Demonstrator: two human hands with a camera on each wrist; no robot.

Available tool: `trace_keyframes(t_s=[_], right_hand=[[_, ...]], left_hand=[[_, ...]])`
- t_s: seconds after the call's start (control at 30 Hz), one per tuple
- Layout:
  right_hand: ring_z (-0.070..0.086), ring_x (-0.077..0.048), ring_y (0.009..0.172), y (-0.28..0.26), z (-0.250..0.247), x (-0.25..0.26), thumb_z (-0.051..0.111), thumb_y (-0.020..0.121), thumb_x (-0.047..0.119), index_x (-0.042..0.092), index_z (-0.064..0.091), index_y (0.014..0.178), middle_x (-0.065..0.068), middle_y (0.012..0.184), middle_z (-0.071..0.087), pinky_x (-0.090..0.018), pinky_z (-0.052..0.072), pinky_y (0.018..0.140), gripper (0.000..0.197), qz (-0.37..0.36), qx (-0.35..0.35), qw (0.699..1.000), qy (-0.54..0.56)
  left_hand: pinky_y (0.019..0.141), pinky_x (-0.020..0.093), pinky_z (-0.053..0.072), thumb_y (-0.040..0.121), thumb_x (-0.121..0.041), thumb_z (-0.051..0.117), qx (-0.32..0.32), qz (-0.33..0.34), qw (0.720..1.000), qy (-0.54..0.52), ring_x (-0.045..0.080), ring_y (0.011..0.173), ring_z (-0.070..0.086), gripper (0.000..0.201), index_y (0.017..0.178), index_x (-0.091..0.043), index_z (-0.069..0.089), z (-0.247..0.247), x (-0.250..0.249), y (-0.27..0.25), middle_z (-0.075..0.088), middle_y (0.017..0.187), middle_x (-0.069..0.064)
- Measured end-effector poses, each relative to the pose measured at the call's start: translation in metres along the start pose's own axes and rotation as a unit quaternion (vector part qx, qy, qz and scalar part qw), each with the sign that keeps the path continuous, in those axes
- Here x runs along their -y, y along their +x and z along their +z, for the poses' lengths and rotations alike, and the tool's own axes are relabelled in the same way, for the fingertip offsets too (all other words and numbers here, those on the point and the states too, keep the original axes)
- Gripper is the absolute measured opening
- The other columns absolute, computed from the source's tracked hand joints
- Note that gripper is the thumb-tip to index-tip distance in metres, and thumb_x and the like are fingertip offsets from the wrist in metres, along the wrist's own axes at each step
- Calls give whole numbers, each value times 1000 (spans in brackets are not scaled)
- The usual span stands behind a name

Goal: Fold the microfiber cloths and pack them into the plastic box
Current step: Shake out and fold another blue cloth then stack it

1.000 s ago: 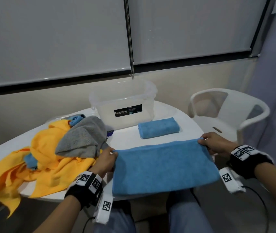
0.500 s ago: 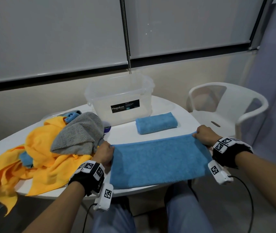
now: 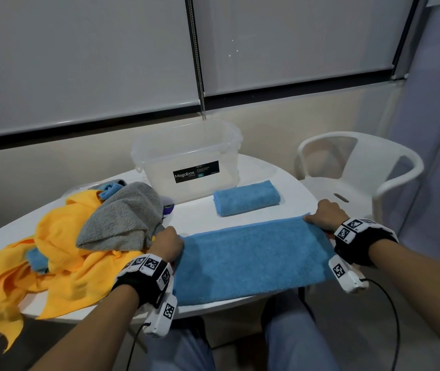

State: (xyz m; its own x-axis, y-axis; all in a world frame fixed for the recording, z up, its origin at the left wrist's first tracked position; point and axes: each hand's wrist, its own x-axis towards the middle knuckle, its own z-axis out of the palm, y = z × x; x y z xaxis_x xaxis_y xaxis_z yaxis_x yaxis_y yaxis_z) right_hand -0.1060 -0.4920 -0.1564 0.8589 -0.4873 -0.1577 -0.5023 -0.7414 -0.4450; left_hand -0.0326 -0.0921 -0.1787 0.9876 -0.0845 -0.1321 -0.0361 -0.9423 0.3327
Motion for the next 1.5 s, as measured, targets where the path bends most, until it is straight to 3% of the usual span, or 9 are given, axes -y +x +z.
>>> trace_keyframes(t_s=[0.27, 0.43, 0.63, 0.77, 0.93, 1.07, 1.2, 1.33, 1.5], right_hand=[[50, -17, 53, -9, -12, 5, 81, 79, 23, 10, 50, 67, -6, 63, 54, -24, 39, 49, 36, 1, 84, 996, 33], [55, -18, 61, -27, -37, 49, 80, 78, 8, 11, 56, 81, -8, 68, 56, -23, 45, 50, 24, -97, 111, 976, 161], [53, -19, 55, -68, -79, 121, 85, 72, 2, 7, 59, 83, -5, 60, 60, -31, 46, 56, 29, -276, 142, 936, 165], [57, -15, 59, -86, -97, 153, 87, 68, 5, 8, 61, 82, -6, 66, 65, -29, 45, 58, 29, -335, 125, 923, 140], [61, -13, 60, -93, -116, 176, 91, 67, 11, 6, 63, 88, -5, 69, 69, -21, 45, 54, 35, -359, 89, 914, 169], [67, -20, 74, -86, -126, 176, 87, 72, 7, 0, 66, 96, -17, 87, 75, -36, 53, 71, 33, -359, 132, 903, 196], [62, -14, 74, -77, -142, 176, 82, 81, 13, -3, 71, 90, -16, 84, 72, -29, 49, 69, 22, -379, 96, 889, 236], [63, -18, 78, -75, -166, 193, 78, 85, 14, -4, 73, 92, -13, 84, 71, -38, 53, 78, 20, -379, 61, 874, 296], [64, -21, 78, -82, -189, 218, 80, 82, 14, -3, 74, 93, -22, 88, 73, -41, 55, 78, 21, -384, 16, 870, 309]], left_hand=[[82, 45, 48, 89, -13, 55, -86, 159, 976, 122, 37, 106, 59, 30, 117, -9, 43, -37, -45, -14, 58, 117, 15], [89, 30, 46, 88, -23, 69, 12, 301, 953, -42, 22, 107, 59, 43, 127, -14, 53, -68, -115, -21, 62, 119, 9], [104, 34, 49, 85, -17, 78, 102, 347, 911, -199, 17, 123, 57, 59, 138, -18, 50, -109, -163, -29, 62, 130, 6], [93, 35, 55, 88, -4, 73, 144, 352, 881, -280, 23, 100, 67, 44, 129, -7, 57, -133, -162, -33, 72, 110, 12], [65, 27, 53, 85, -7, 77, 52, 345, 878, -328, 13, 67, 62, 25, 107, -8, 66, -161, -151, -40, 71, 81, 14], [71, 35, 55, 84, -8, 79, -37, 344, 869, -354, 17, 72, 63, 11, 92, -9, 73, -195, -135, -38, 73, 82, 17], [72, 32, 57, 82, -7, 80, -116, 316, 866, -370, 12, 74, 67, 12, 92, -4, 75, -236, -110, -39, 76, 85, 11], [73, 36, 61, 81, -3, 79, -148, 304, 864, -372, 17, 72, 70, 13, 92, 2, 73, -267, -90, -45, 75, 85, 17], [72, 37, 58, 84, -3, 77, -174, 303, 887, -303, 14, 69, 68, 10, 88, -13, 76, -289, -76, -49, 76, 77, 7]])
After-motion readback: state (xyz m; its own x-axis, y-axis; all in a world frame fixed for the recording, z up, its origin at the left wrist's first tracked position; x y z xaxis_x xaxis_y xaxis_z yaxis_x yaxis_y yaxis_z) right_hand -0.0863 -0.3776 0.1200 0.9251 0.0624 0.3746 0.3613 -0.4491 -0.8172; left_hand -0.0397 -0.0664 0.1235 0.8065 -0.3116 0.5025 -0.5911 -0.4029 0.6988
